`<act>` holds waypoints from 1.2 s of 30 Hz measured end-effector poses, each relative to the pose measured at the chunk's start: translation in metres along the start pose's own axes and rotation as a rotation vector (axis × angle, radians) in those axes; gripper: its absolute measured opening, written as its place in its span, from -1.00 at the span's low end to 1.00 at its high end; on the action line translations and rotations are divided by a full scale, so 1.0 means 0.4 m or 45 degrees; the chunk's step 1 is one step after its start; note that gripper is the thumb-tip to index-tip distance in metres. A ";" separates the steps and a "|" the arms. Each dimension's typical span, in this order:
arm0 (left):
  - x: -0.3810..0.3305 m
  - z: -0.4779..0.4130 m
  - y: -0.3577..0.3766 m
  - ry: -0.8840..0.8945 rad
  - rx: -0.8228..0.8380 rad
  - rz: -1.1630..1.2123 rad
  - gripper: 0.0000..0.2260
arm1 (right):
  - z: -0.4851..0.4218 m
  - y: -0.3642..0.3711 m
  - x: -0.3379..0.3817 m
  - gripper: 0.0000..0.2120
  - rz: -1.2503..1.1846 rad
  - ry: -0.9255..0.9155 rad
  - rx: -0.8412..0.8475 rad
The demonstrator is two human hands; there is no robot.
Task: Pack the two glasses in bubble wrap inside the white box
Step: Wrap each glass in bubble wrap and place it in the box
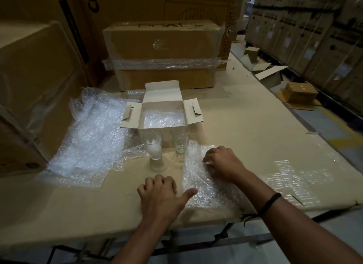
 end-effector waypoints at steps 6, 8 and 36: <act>-0.028 -0.015 0.010 0.153 0.074 0.277 -0.78 | -0.027 -0.038 0.096 -0.26 0.138 -0.235 -0.012; -0.019 -0.017 -0.022 0.183 -0.092 0.484 -0.90 | -0.041 -0.033 0.107 -0.31 0.191 -0.232 0.005; 0.046 -0.074 -0.018 0.276 -0.234 0.859 -0.74 | 0.080 -0.026 -0.062 -0.84 -0.562 0.003 -0.032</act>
Point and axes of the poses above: each hand's wrist, its own z-axis away from the middle knuckle, its own y-axis out of the palm, x = y × z, the point moved 8 cm from there along -z, towards the middle knuckle, and after that the axes turned 3 degrees about -z, right-handed, at the moved point
